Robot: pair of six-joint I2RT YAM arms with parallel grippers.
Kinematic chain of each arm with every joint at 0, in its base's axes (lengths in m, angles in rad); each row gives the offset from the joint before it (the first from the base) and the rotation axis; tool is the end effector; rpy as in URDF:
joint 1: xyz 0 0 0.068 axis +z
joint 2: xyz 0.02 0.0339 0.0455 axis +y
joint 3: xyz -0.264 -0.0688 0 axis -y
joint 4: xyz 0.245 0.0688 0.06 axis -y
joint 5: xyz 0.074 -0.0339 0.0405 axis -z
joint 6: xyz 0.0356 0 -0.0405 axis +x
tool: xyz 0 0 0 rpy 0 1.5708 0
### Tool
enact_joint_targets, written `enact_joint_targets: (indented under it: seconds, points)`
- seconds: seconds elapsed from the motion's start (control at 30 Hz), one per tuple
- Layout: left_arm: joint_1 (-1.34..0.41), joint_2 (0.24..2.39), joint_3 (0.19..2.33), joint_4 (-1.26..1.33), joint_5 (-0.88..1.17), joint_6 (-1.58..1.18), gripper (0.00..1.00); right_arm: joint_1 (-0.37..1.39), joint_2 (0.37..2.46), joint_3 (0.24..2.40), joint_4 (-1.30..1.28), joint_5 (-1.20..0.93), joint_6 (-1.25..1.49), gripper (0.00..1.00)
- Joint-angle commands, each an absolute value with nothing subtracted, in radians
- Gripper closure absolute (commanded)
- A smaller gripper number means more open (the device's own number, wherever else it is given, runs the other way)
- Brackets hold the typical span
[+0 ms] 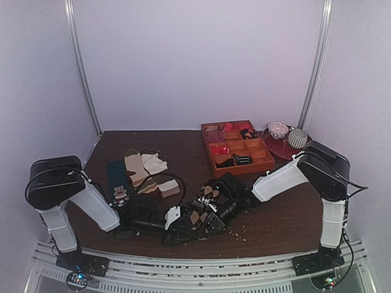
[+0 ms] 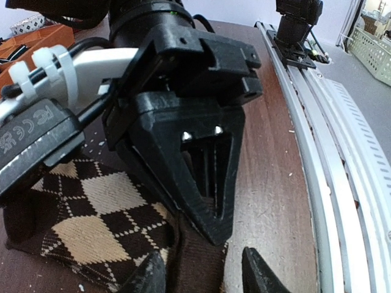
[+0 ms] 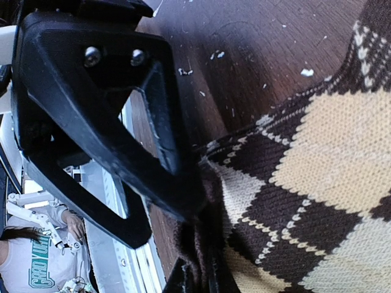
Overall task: Roll the socks
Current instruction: Roll a pair of socks at the center of the board.
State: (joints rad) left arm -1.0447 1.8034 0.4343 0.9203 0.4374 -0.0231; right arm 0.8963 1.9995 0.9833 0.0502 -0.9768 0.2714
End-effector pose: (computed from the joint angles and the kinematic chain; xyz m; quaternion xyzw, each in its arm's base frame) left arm 0.1298 -0.2536 0.0963 0.5048 0.6646 -0.4224 0.3536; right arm 0.2038 0.3021 0.0997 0.3921 -0.7592 -0.5187 0.0275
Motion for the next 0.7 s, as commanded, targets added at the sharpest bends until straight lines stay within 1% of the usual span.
enact_joint_targets:
  seconds: [0.0, 0.13, 0.27, 0.4, 0.47, 0.5, 0.6, 0.67]
  points:
    - [-1.049, 1.838, 0.479, 0.915, 0.454, -0.009, 0.56, 0.895, 2.075, 0.921, -0.109, -0.847, 0.284, 0.95]
    - [-1.049, 1.858, 0.504, 0.870, 0.458, 0.000, 0.57, 0.894, 2.069, 0.913, -0.093, -0.847, 0.295, 0.95]
    - [-1.049, 1.877, 0.508, 0.854, 0.458, -0.012, 0.65, 0.895, 2.073, 0.910, -0.085, -0.850, 0.299, 0.95]
    - [-1.049, 1.888, 0.493, 0.849, 0.453, -0.033, 0.69, 0.895, 2.075, 0.908, -0.086, -0.851, 0.295, 0.95]
    - [-1.049, 1.897, 0.492, 0.843, 0.455, -0.042, 0.75, 0.895, 2.074, 0.909, -0.086, -0.852, 0.294, 0.95]
    - [-1.049, 1.900, 0.493, 0.841, 0.461, -0.045, 0.80, 0.895, 2.076, 0.910, -0.086, -0.851, 0.293, 0.95]
    - [-1.049, 1.896, 0.501, 0.812, 0.491, -0.061, 1.00, 0.894, 2.072, 0.912, -0.087, -0.850, 0.288, 0.95]
    - [-1.049, 1.887, 0.500, 0.787, 0.496, -0.097, 1.00, 0.895, 2.053, 0.915, -0.090, -0.845, 0.269, 0.92]
